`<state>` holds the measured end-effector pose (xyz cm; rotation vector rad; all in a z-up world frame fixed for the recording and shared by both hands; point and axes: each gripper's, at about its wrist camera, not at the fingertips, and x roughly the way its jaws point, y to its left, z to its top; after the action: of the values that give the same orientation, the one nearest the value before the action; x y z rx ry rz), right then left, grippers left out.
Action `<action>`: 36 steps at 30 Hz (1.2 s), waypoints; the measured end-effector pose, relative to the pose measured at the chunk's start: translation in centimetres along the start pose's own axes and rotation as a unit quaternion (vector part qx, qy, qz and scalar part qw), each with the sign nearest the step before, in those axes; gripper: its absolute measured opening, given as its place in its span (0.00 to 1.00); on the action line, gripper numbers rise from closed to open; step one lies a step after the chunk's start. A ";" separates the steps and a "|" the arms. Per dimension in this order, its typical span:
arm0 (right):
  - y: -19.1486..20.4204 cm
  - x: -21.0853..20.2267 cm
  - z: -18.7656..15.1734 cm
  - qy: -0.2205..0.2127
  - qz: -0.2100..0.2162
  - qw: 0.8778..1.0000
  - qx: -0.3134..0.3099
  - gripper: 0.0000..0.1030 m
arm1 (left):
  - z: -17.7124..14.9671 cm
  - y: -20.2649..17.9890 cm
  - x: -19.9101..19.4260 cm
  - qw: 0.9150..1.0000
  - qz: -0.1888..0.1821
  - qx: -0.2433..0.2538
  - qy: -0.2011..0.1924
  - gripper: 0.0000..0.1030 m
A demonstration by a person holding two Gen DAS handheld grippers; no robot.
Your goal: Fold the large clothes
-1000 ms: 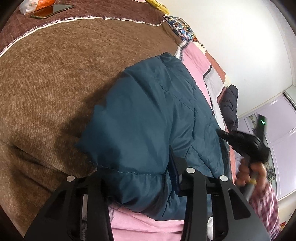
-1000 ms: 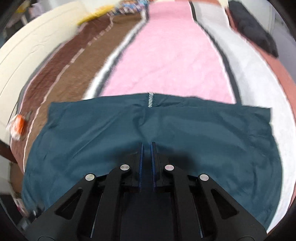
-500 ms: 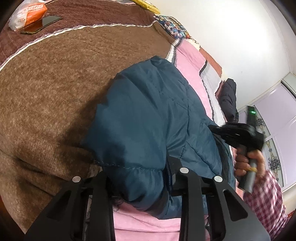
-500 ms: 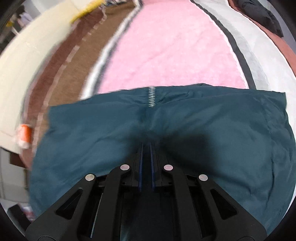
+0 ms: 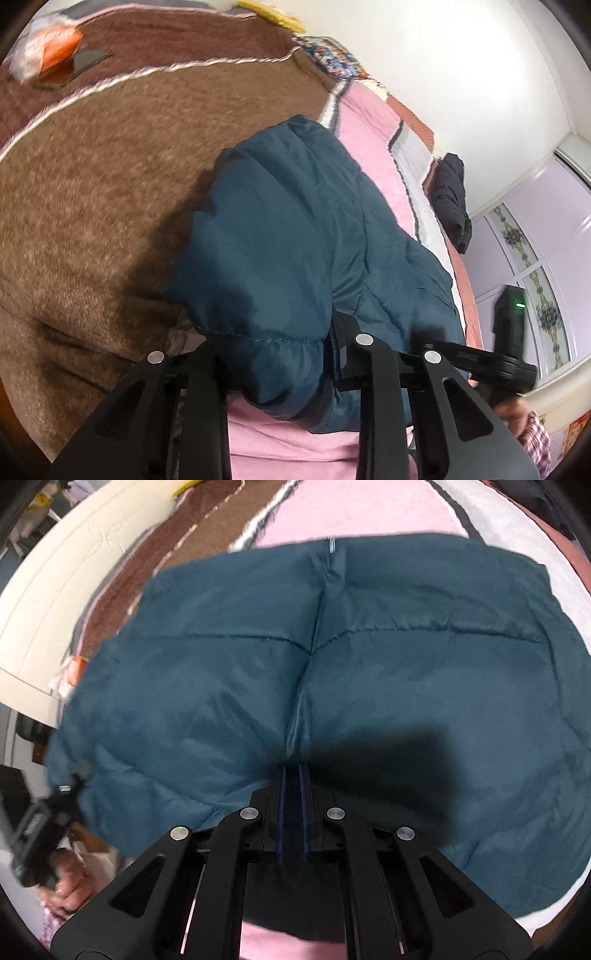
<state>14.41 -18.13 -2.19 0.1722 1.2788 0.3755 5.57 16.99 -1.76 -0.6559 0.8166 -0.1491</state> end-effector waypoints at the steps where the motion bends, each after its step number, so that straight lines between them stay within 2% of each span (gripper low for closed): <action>1: 0.0 0.7 -0.1 0.003 -0.005 1.000 -0.002 0.05 | 0.0 -0.6 -0.2 1.000 -0.003 0.008 -0.003 0.26; 4: 0.0 1.3 -0.1 0.007 -0.007 1.000 -0.002 0.05 | 0.0 -2.0 -0.6 0.999 0.002 0.030 -0.013 0.25; 8: -0.3 -1.9 -1.1 -0.011 0.035 0.999 0.013 0.05 | 0.4 -2.7 -1.0 0.999 0.003 0.038 -0.016 0.25; 11: 0.5 -5.5 -4.1 -0.031 0.051 0.998 -0.016 0.05 | 0.4 -3.1 -1.1 0.999 0.007 0.047 -0.019 0.24; 13: 0.1 -6.1 -6.2 -0.023 0.066 0.998 -0.007 0.05 | 0.4 -3.4 -1.2 0.998 0.008 0.050 -0.023 0.24; 15: -0.2 -5.0 -8.0 0.001 0.078 0.997 -0.001 0.05 | 0.7 -3.8 -1.4 0.998 0.008 0.053 -0.025 0.24; 18: -0.7 -2.5 -8.8 0.034 0.085 0.996 0.010 0.05 | 0.7 -4.8 -1.5 0.998 0.010 0.063 -0.027 0.24; 23: -1.3 0.8 -8.4 0.048 0.084 0.995 0.021 0.05 | -0.3 -7.6 -1.8 0.993 0.016 0.111 -0.029 0.24; 26: -1.4 0.2 -8.1 0.052 0.090 0.994 0.025 0.05 | -0.8 -9.8 -2.4 0.987 0.024 0.153 -0.046 0.24; 28: -2.0 -1.9 -8.3 0.028 0.090 0.995 0.024 0.05 | -0.9 -11.1 -3.1 0.983 0.022 0.173 -0.057 0.24; 30: -3.7 -5.1 -8.1 -0.020 0.093 0.995 0.025 0.05 | -1.0 -12.1 -3.3 0.980 0.020 0.188 -0.060 0.24; 31: -5.0 -7.4 -8.3 -0.053 0.082 0.995 0.032 0.05 | -1.1 -12.7 -3.4 0.978 0.020 0.196 -0.062 0.24; 33: -8.8 -11.0 -8.4 -0.107 0.057 0.990 0.067 0.07 | -1.5 -14.0 -3.6 0.973 0.021 0.219 -0.068 0.24; 36: -15.0 -12.9 -8.4 -0.132 0.036 0.981 0.141 0.08 | -2.1 -16.2 -3.6 0.965 0.017 0.251 -0.075 0.24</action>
<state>6.00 -37.44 2.03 0.4940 1.0589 0.2229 3.51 4.39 9.11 -0.1709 0.6087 -0.2607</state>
